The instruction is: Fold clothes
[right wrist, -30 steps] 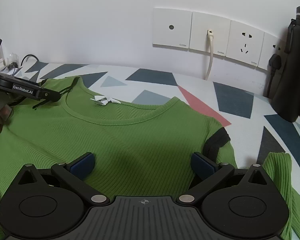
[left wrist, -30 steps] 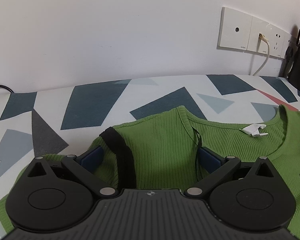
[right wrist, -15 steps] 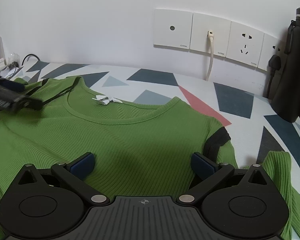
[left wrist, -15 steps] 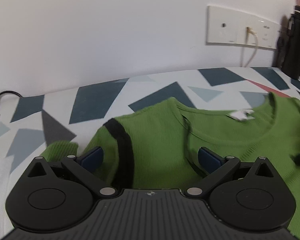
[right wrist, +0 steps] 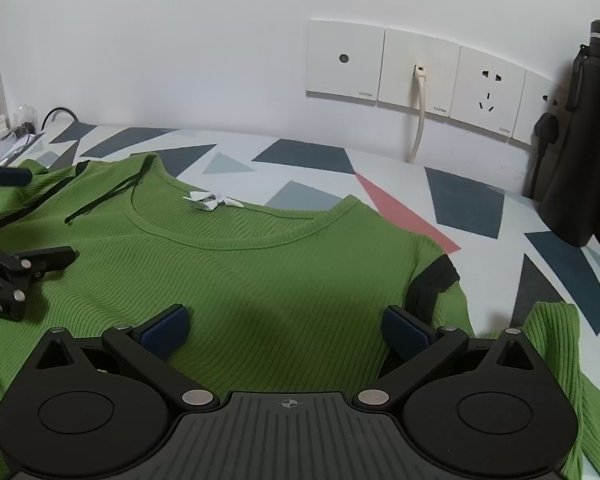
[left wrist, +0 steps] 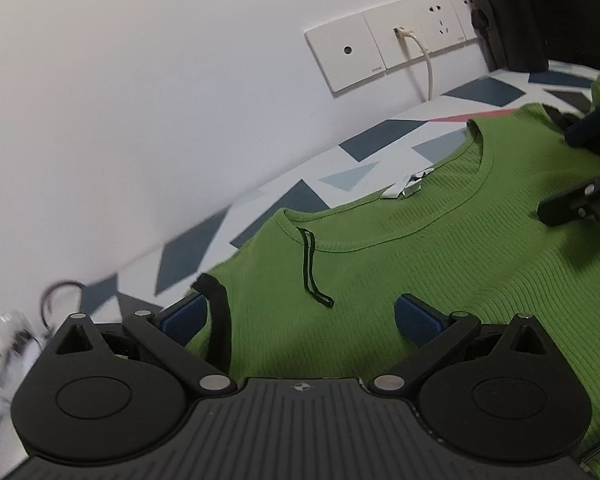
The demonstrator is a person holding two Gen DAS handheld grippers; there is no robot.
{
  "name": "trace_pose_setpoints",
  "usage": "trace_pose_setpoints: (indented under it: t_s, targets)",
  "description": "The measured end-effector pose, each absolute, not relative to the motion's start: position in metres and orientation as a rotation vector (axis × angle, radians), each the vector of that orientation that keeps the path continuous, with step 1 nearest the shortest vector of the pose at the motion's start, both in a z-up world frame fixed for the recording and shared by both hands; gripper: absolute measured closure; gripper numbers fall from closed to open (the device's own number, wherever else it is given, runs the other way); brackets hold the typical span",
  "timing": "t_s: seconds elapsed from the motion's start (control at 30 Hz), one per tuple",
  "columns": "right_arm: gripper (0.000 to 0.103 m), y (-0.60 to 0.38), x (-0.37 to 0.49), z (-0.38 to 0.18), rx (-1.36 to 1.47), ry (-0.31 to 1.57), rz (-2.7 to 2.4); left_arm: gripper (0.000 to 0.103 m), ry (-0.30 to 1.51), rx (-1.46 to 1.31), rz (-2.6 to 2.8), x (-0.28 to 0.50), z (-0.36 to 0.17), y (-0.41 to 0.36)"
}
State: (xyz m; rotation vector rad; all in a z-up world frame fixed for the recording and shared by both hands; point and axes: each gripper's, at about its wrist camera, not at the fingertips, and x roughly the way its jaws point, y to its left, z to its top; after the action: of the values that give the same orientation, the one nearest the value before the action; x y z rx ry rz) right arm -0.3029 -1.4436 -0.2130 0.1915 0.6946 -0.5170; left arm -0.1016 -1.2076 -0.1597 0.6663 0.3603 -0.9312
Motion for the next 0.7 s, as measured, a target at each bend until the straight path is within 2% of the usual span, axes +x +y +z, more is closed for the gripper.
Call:
trace_pose_setpoints:
  t_s: [0.23,0.7]
  targets:
    - [0.001,-1.445,-0.302,-0.213,0.186,0.695,-0.518,0.0,0.67,0.398,-1.021,-0.047,-0.162,-1.194]
    - [0.001,-1.442,-0.302,-0.211,0.174,0.692,-0.523,0.0,0.661,0.413,-0.99,-0.051,-0.162,-1.196]
